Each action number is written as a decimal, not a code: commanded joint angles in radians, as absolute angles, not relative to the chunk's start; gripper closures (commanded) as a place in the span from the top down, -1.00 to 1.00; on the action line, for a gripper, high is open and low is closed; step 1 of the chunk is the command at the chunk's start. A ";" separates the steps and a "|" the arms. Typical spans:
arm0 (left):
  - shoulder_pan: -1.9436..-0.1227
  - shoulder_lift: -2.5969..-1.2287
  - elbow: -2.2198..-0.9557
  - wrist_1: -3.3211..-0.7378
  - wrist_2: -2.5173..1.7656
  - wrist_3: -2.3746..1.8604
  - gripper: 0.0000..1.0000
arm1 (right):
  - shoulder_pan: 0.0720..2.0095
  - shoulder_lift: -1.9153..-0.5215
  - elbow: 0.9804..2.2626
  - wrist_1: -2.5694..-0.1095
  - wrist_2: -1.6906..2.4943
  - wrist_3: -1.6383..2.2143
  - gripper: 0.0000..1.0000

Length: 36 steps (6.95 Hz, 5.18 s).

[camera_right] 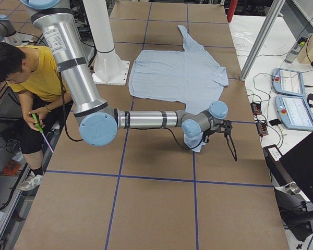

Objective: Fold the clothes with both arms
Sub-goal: 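Lower the right gripper onto the sleeve cuff nearest it and grasp, then carry the grasped sleeve across the shirt toward the collar, then release the sleeve on the chest while the left gripper grasps the other cuff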

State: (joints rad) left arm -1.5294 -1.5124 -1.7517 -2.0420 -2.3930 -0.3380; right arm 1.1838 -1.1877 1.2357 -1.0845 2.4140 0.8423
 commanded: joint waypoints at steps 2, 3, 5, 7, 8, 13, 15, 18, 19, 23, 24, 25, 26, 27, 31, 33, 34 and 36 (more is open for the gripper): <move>-1.529 -1.513 -1.752 -2.062 -2.393 -0.341 1.00 | 0.998 -0.961 1.304 -1.083 2.380 1.321 -1.00; -1.529 -1.513 -1.750 -2.062 -2.393 -0.339 1.00 | 0.932 -0.880 1.290 -1.083 2.267 1.377 -1.00; -1.529 -1.513 -1.753 -2.062 -2.395 -0.341 1.00 | 0.807 -0.586 1.075 -1.078 2.078 1.578 -1.00; -1.531 -1.505 -1.755 -2.062 -2.399 -0.339 1.00 | 0.738 -0.493 0.950 -0.944 1.950 1.707 -1.00; -1.531 -1.503 -1.756 -2.062 -2.401 -0.339 1.00 | 0.704 -0.450 0.906 -0.936 1.890 1.715 -1.00; -1.517 -1.513 -1.744 -2.062 -2.414 -0.341 1.00 | 0.600 -0.442 0.903 -0.917 1.723 1.781 0.99; -1.407 -1.508 -1.727 -2.094 -2.411 -0.362 1.00 | 0.574 -0.428 0.920 -0.917 1.668 1.825 0.99; -1.361 -1.519 -1.651 -2.102 -2.413 -0.457 1.00 | 0.546 -0.429 0.989 -0.926 1.628 1.833 0.99; -1.339 -1.543 -1.608 -2.102 -2.413 -0.459 0.99 | 0.546 -0.439 0.997 -0.930 1.628 1.833 0.99; -1.275 -1.646 -1.437 -2.117 -2.401 -0.449 0.93 | 0.543 -0.523 1.084 -0.922 1.626 1.829 0.99; -1.272 -1.675 -1.386 -2.134 -2.402 -0.449 0.81 | 0.542 -0.523 1.086 -0.922 1.626 1.829 0.99; -1.249 -1.733 -1.327 -2.138 -2.402 -0.459 0.81 | 0.540 -0.526 1.086 -0.922 1.626 1.829 0.99; -1.230 -1.739 -1.287 -2.144 -2.402 -0.447 0.74 | 0.540 -0.529 1.086 -0.922 1.626 1.825 0.99; -1.229 -1.738 -1.251 -2.178 -2.401 -0.446 0.70 | 0.540 -0.529 1.086 -0.922 1.625 1.827 0.99; -1.218 -1.784 -1.103 -2.266 -2.411 -0.451 0.49 | 0.517 -0.528 1.088 -0.922 1.589 1.827 0.99; -1.206 -1.784 -1.103 -2.266 -2.413 -0.449 0.17 | 0.512 -0.529 1.088 -0.922 1.582 1.827 0.99; -1.206 -1.784 -1.100 -2.266 -2.413 -0.449 0.16 | 0.512 -0.528 1.088 -0.922 1.582 1.827 0.99; -1.197 -1.784 -1.100 -2.266 -2.414 -0.449 0.01 | 0.511 -0.529 1.088 -0.922 1.582 1.825 0.99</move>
State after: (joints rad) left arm -1.2031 -1.7840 -1.1005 -2.2657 -2.4133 -0.4495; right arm 0.5120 -0.5282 1.0876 -0.9219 1.5819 1.8266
